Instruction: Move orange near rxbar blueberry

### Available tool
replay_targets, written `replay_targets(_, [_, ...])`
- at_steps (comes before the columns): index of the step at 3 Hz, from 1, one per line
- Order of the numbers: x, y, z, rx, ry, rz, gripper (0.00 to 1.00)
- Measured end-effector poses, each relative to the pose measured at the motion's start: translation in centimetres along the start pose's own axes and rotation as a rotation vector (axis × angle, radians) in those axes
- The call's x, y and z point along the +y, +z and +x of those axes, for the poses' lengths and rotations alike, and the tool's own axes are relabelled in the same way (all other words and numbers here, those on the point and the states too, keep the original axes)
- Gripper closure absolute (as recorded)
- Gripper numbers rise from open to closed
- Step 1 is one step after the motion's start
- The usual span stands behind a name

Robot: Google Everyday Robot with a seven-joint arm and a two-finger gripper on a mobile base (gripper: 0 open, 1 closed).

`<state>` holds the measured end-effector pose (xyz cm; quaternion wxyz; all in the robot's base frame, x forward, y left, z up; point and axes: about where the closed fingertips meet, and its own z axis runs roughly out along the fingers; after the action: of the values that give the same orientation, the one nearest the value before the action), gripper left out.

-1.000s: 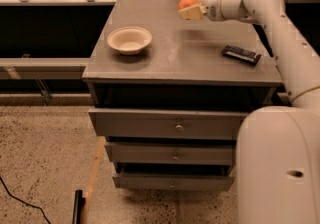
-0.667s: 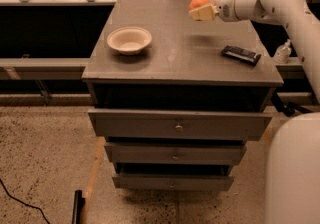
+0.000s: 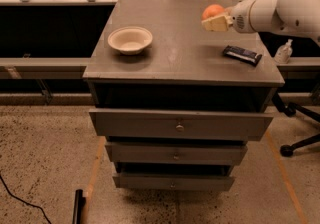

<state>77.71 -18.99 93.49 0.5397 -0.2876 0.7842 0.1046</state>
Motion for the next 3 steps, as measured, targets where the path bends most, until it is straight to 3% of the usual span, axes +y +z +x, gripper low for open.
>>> replay_targets(2, [1.7, 1.4, 4.5, 0.079, -0.007, 0.012, 0.97])
replay_targets(3, [1.3, 2.3, 5.3, 0.107, 0.001, -0.005, 0.75])
